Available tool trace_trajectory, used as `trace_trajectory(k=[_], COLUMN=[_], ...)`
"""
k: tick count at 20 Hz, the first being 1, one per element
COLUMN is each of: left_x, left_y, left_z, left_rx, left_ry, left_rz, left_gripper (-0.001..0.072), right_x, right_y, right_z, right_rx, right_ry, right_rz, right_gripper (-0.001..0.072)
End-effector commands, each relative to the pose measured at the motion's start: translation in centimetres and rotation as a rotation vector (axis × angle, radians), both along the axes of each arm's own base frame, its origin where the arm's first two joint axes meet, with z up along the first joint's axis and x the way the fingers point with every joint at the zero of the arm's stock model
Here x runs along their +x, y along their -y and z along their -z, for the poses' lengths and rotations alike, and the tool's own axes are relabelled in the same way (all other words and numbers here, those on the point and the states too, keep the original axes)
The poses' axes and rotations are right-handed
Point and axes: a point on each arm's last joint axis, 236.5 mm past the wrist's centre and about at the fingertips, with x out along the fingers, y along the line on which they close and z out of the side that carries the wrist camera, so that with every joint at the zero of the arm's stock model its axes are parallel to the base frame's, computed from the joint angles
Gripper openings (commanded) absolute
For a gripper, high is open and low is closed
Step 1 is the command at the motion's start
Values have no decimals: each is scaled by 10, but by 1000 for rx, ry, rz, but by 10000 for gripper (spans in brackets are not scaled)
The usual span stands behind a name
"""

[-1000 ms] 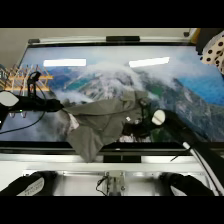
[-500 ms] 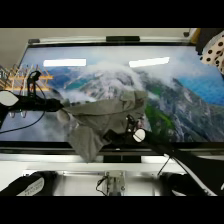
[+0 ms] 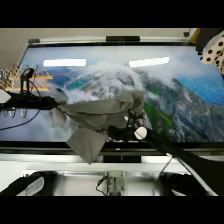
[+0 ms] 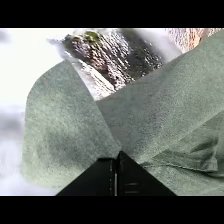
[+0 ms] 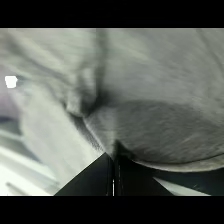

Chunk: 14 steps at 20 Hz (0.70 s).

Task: Fold the shirts.

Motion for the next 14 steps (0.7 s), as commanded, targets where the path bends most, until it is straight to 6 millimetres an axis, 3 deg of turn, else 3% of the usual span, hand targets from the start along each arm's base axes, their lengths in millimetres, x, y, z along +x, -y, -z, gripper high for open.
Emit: trace_trajectory(k=[1, 3, 4, 6, 7, 8, 9, 11, 13, 14], left_x=[-10, -9, -11, -27, -43, -60, -77, -106, -122, -125], left_y=[-7, -9, -12, -21, -24, -22, -18, -9, -8, -14], left_z=[-56, -130, -174, -266, -308, -339, -365, -393, -391, -380], left_rx=[5, 18, 20, 6, -27, -58, -82, -122, -96, -56], left_ry=[19, 166, 265, 469, 554, 627, 698, 783, 779, 738], left_rz=[48, 47, 14, -86, -150, -188, -205, -215, -212, -225], left_gripper=[29, 29, 29, 29, 29, 29, 29, 29, 29, 29], right_x=[39, 59, 58, 31, 7, -15, -33, -50, -47, -41], right_y=[44, 93, 121, 175, 194, 205, 211, 210, 205, 204], right_z=[-114, -235, -297, -418, -466, -498, -518, -531, -515, -504], right_rx=[-80, -132, -158, -160, -140, -118, -91, -41, -67, -95], right_ry=[383, 697, 848, 1117, 1225, 1300, 1347, 1366, 1312, 1275], right_rz=[-148, -85, -21, 155, 224, 261, 284, 285, 249, 230], right_gripper=[58, 58, 58, 58, 58, 58, 58, 58, 58, 58])
